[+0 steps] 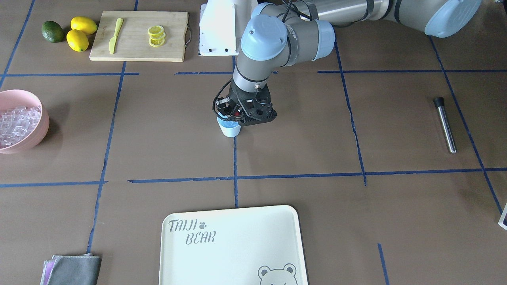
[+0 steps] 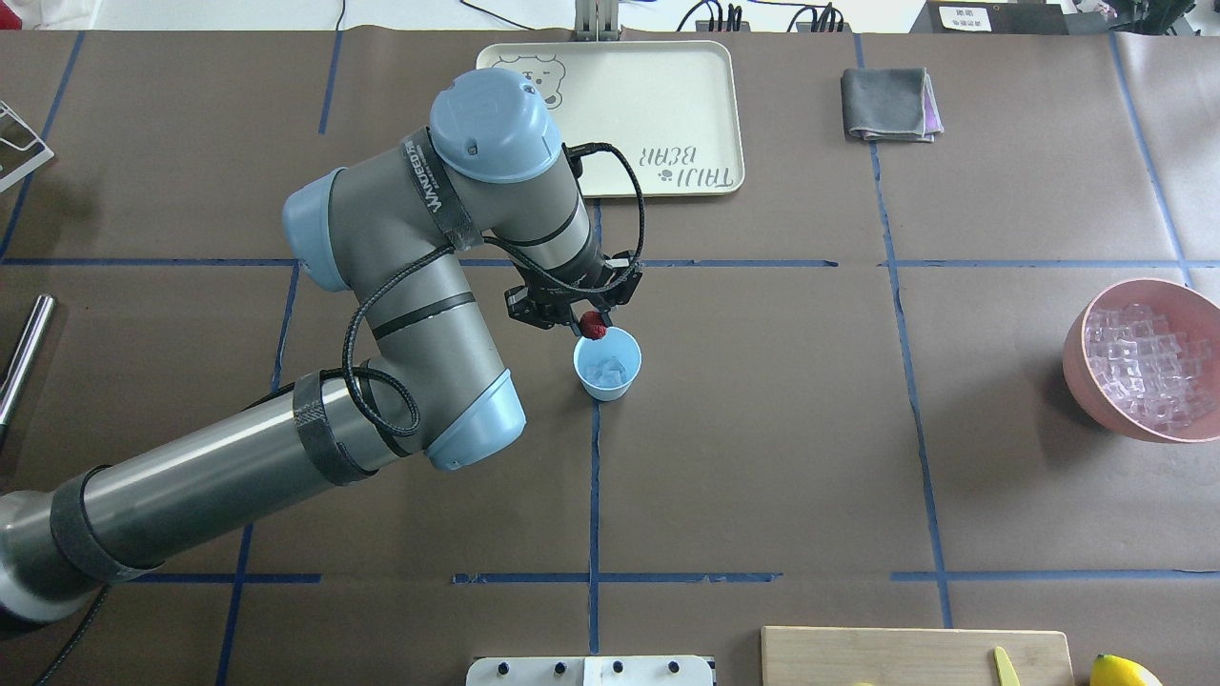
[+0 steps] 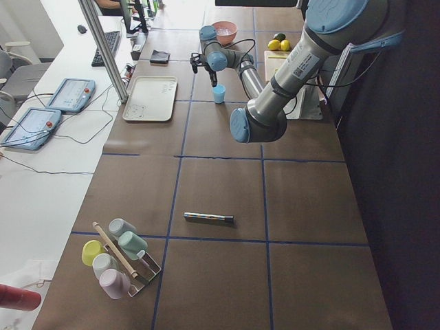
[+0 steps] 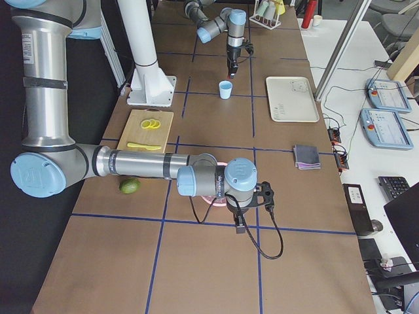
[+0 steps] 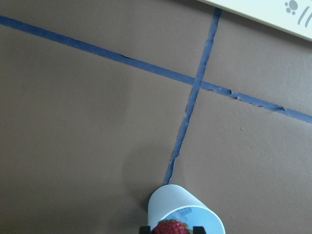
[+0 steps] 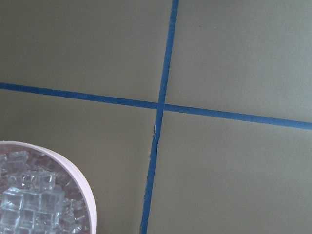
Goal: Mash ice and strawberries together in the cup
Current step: 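Carry the strawberry with the left gripper over the light-blue cup, then open the left gripper to drop the strawberry into the cup, then move the empty left gripper back toward the metal rod, then lower the left gripper and grasp the metal rod upright, then lift the metal rod with the left gripper and carry it over the cup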
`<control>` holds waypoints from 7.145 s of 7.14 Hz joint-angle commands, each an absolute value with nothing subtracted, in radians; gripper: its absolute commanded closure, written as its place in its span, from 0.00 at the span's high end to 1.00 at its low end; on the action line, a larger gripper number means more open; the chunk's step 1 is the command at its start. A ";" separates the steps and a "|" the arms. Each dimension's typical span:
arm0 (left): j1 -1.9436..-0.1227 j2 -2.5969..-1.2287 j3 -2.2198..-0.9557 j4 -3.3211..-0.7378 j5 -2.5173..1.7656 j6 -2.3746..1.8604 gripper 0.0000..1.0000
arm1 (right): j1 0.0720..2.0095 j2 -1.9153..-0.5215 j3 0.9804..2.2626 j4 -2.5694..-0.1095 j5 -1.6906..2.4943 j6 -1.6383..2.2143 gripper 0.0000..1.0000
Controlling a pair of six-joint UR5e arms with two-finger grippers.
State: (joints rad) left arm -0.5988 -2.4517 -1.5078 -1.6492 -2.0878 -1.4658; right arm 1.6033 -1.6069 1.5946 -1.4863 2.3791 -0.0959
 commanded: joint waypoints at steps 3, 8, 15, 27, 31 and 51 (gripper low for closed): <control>-0.575 -2.451 -1.502 -1.667 -2.089 -1.463 0.38 | 1.603 -1.606 1.605 -1.488 2.381 -0.089 1.00; -0.578 -2.441 -1.502 -1.741 -2.088 -1.454 0.99 | 1.603 -1.602 1.603 -1.488 2.379 -0.087 1.00; -0.915 -2.051 -1.784 -1.582 -2.299 -0.971 1.00 | 1.603 -1.608 1.592 -1.482 2.378 -0.086 1.00; -1.183 -1.583 -1.433 -2.201 -2.292 -0.666 0.98 | 1.603 -1.605 1.597 -1.482 2.431 -0.083 1.00; -1.163 -1.641 -1.289 -2.290 -2.269 -0.675 0.98 | 1.603 -1.600 1.595 -1.482 2.430 -0.081 1.00; -0.866 -1.848 -1.902 -2.181 -1.831 -0.777 0.00 | 1.605 -1.600 1.638 -1.489 2.428 -0.083 1.00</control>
